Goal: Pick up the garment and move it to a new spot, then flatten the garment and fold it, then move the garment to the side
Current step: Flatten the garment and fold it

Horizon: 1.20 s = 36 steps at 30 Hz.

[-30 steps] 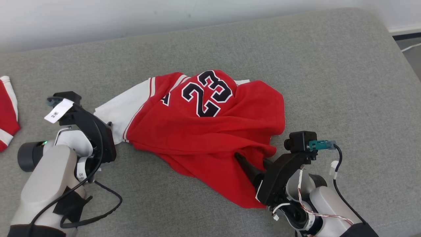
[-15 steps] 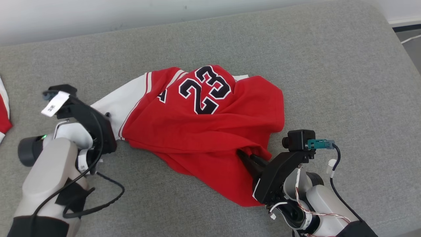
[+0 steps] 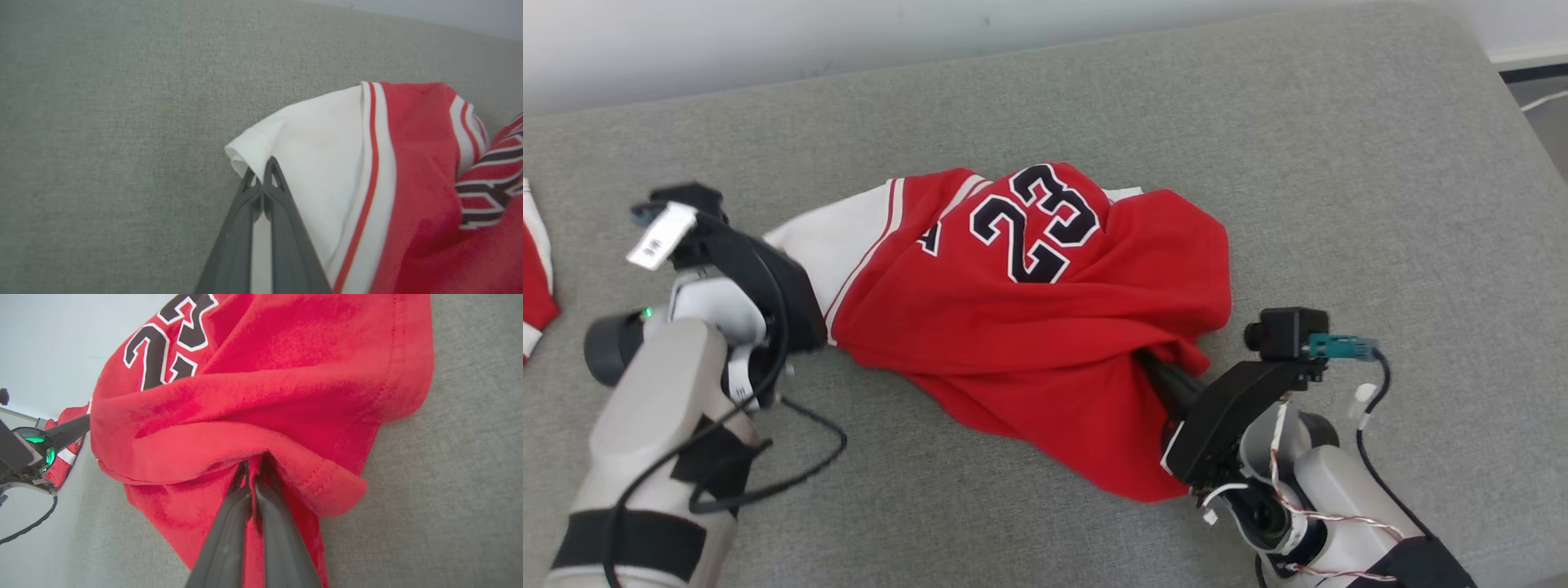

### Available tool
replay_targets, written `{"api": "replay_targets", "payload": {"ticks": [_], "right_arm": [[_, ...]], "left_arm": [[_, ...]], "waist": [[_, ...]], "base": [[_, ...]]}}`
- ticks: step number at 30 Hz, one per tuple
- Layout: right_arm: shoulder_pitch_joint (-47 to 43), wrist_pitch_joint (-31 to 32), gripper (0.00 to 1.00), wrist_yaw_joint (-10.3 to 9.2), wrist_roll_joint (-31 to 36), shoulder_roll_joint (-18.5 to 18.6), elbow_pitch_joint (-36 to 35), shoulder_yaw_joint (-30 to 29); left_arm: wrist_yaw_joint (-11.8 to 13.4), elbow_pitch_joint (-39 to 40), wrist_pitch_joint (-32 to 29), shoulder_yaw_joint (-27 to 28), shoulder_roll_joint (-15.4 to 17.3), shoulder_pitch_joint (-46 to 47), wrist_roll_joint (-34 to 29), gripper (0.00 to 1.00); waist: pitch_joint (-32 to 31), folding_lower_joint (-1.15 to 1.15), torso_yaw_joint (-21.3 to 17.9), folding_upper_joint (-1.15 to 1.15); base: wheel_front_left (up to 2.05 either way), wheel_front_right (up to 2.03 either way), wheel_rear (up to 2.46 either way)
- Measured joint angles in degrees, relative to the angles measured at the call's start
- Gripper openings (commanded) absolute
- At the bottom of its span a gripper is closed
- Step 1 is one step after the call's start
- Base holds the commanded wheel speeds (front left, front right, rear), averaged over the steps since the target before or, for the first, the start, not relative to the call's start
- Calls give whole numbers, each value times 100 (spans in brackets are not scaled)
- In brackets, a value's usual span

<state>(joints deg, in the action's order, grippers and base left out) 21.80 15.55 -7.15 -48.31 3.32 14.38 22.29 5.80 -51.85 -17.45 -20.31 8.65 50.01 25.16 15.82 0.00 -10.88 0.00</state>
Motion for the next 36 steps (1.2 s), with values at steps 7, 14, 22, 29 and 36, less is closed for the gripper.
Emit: {"api": "replay_targets", "payload": {"ticks": [7, 14, 22, 29, 36], "right_arm": [[357, -335, 0, -1, 125, 120, -119, -305], [1973, -950, 0, -11, 755, 593, 63, -757], [2897, -1857, 0, 421, 1070, 1137, -108, -1071], [644, -1347, 0, 697, 1093, 1572, -38, -495], [-628, -1193, 0, 705, 1111, 1513, 527, -65]], "left_arm": [[34, 76, 513, 550, -200, 364, 293, 0], [73, 392, 1502, 1334, -568, 953, 975, 0], [-230, 1203, 2694, 1518, -771, 1306, 1255, 0], [-236, 1651, 2996, 1114, -776, -576, 1269, 0], [-287, 1366, 2959, 653, -714, -2631, 1270, 0]], "waist": [[-115, 0, 142, 0], [-405, 0, 312, 0], [-819, -2, 605, -1], [-1060, -1, 1050, 0], [-1208, -1, 1413, 0]], "base": [[0, 0, 0], [0, 0, 0], [0, 0, 0], [0, 0, 0], [0, 0, 0]]}}
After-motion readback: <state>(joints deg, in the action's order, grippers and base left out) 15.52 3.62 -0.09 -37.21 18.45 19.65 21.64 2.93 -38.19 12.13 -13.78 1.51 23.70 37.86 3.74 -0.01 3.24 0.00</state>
